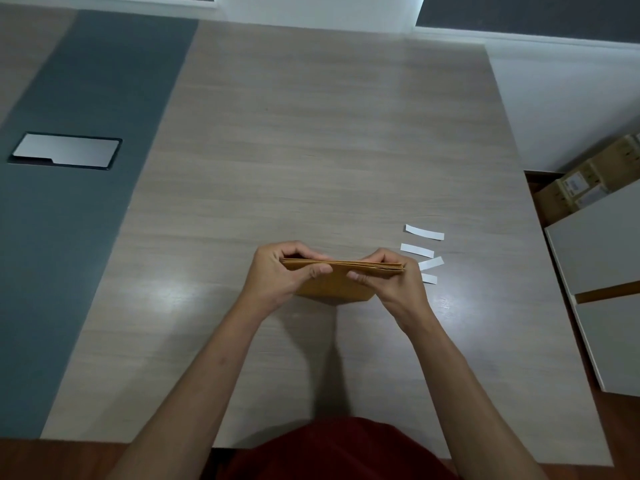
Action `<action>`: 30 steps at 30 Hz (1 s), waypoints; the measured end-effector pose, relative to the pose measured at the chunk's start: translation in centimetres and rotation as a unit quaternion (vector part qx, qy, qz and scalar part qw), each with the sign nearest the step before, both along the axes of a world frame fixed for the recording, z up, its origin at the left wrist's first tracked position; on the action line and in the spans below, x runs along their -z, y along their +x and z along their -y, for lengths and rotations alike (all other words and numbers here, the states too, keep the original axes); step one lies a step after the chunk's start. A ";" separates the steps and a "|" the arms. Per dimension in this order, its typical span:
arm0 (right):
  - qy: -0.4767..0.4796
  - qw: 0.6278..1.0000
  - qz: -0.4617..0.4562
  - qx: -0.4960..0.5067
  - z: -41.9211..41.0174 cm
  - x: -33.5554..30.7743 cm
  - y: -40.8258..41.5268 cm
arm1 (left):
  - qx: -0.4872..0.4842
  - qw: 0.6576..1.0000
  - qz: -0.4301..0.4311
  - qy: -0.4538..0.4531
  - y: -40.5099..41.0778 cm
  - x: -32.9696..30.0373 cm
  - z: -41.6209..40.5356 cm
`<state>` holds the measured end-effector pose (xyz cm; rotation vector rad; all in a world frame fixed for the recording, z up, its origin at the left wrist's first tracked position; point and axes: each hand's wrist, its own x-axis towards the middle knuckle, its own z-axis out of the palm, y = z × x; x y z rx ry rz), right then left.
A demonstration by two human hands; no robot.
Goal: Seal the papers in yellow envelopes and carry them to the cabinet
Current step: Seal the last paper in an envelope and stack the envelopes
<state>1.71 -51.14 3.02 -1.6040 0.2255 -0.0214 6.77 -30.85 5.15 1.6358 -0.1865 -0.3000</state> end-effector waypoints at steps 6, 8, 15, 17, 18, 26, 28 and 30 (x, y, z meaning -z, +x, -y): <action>0.005 1.000 0.005 0.011 -0.2 -0.1 0.5 | -0.027 0.999 -0.001 0.029 0.4 0.2 0.6; 0.008 1.000 0.004 0.016 -0.2 -0.1 0.5 | -0.018 1.000 -0.010 0.019 0.6 0.2 0.4; 0.011 1.000 -0.001 0.009 -0.2 -0.4 0.1 | -0.028 0.997 -0.040 0.057 0.0 1.1 0.6; 0.037 0.999 -0.007 0.016 0.0 -0.4 -0.2 | -0.038 0.997 -0.038 0.057 0.0 1.2 0.9; 0.056 0.998 -0.008 0.026 0.2 -0.4 -0.3 | -0.039 0.997 -0.034 0.056 0.1 1.2 1.0; 0.102 0.993 -0.020 0.056 0.4 -0.4 -0.1 | -0.028 0.999 -0.035 0.028 0.4 1.5 1.2; 0.094 0.994 -0.020 0.061 0.6 -0.6 -0.2 | -0.035 0.999 -0.035 0.013 0.3 1.4 1.3; 0.070 0.996 -0.032 0.045 0.6 -0.4 -0.5 | -0.044 0.998 -0.043 0.007 0.3 1.5 1.3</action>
